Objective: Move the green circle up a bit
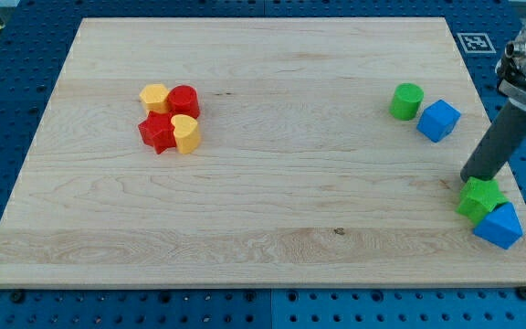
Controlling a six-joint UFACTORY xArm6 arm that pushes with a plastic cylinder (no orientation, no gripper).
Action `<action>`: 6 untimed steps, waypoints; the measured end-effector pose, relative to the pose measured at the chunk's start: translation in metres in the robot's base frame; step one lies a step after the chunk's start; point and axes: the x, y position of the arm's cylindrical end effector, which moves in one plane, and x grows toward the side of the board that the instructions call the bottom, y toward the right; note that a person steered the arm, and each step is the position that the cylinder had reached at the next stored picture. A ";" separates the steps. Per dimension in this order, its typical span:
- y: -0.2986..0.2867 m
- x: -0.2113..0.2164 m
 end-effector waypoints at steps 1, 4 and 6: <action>0.000 0.003; -0.058 -0.082; -0.076 -0.151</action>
